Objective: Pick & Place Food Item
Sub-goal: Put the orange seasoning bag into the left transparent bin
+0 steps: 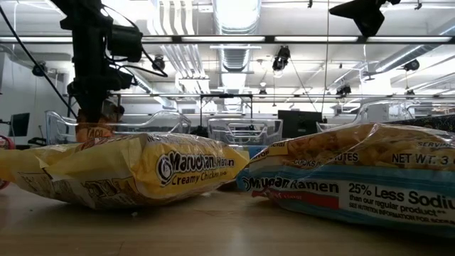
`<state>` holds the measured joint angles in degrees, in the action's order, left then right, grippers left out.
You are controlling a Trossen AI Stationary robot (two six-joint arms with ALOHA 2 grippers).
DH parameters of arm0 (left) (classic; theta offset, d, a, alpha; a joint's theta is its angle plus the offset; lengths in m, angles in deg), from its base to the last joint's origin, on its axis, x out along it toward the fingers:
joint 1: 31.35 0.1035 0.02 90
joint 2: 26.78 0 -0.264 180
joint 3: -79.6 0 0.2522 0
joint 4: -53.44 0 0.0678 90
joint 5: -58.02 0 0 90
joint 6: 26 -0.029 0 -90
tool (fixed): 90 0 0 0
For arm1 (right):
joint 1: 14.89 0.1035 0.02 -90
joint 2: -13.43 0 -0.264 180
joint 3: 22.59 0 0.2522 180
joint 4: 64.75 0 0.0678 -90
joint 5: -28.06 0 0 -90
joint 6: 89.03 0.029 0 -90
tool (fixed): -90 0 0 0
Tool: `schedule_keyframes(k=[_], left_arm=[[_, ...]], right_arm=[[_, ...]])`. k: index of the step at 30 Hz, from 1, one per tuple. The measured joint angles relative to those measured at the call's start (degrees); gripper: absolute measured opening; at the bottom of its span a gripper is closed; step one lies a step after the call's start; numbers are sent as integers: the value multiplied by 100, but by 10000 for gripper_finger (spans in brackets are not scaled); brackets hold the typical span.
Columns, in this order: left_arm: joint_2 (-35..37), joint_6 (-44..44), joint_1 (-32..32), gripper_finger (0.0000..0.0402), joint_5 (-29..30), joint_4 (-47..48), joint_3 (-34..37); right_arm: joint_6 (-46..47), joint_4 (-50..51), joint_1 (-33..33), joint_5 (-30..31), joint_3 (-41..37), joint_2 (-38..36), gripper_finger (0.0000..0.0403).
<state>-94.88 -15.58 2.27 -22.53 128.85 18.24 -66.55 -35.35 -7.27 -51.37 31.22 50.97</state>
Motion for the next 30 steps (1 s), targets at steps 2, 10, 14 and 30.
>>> schedule_keyframes(k=[2,10,14,30], left_arm=[[0,0,0,0,-3,2,3],[0,-13,0,0,-153,3,3],[0,6,0,0,-157,4,1],[0,55,0,85,-236,34,1]], right_arm=[[-20,-1,0,-2,0,-2,271],[-63,0,0,0,0,-2,271],[-65,0,0,0,0,-2,271],[-67,48,-1,0,0,0,271]])
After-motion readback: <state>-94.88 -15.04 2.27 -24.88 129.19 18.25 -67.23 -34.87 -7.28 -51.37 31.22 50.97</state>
